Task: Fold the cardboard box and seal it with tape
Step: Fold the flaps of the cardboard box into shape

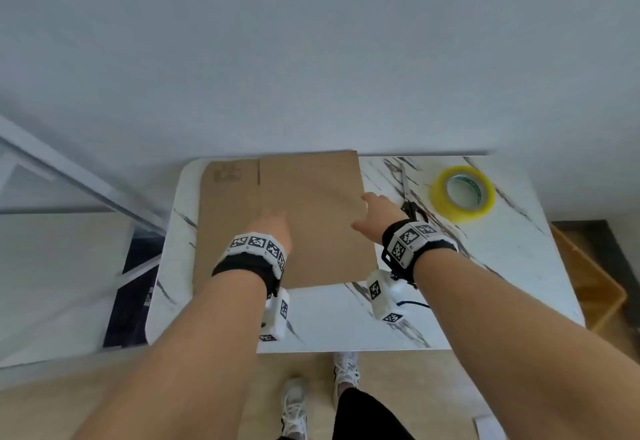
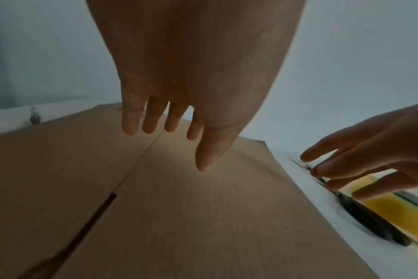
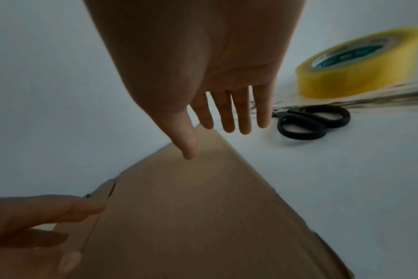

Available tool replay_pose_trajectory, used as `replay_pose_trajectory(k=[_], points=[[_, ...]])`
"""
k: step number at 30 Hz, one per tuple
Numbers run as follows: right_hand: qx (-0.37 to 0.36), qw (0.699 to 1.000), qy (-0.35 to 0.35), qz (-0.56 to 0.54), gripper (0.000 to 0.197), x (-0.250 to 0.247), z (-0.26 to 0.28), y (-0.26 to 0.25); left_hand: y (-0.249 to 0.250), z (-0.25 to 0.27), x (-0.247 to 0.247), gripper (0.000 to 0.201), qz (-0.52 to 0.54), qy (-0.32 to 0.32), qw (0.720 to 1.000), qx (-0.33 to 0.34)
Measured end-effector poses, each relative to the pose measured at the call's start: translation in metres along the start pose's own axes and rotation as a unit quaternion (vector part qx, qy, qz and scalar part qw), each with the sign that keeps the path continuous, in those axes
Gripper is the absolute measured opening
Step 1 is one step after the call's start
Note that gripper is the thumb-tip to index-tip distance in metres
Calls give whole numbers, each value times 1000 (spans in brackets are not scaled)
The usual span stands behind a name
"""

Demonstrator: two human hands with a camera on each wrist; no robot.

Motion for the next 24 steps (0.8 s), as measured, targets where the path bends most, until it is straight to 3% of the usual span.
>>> replay_pose_trajectory(k=[7,14,24], points=[[27,999,-24,-9,53,10,-36,8,-4,-28,25,69,9,-29,997,-68],[86,992,-7,-96,56,11,-49,4,-3,-30,17,56,-24,-32,998,-58],[114,980,11,-166,21,-4,-33,5,-7,-10,-8,44,47,29,998,-32]])
Point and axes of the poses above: each hand's wrist, its own z-axis away from the middle knuckle, its own x-axis out of the palm, y = z × x, the point moved 6 cm from there along -z, towards the middle knuckle, and after that the axes turned 8 degrees about z, right-handed, at the moved point
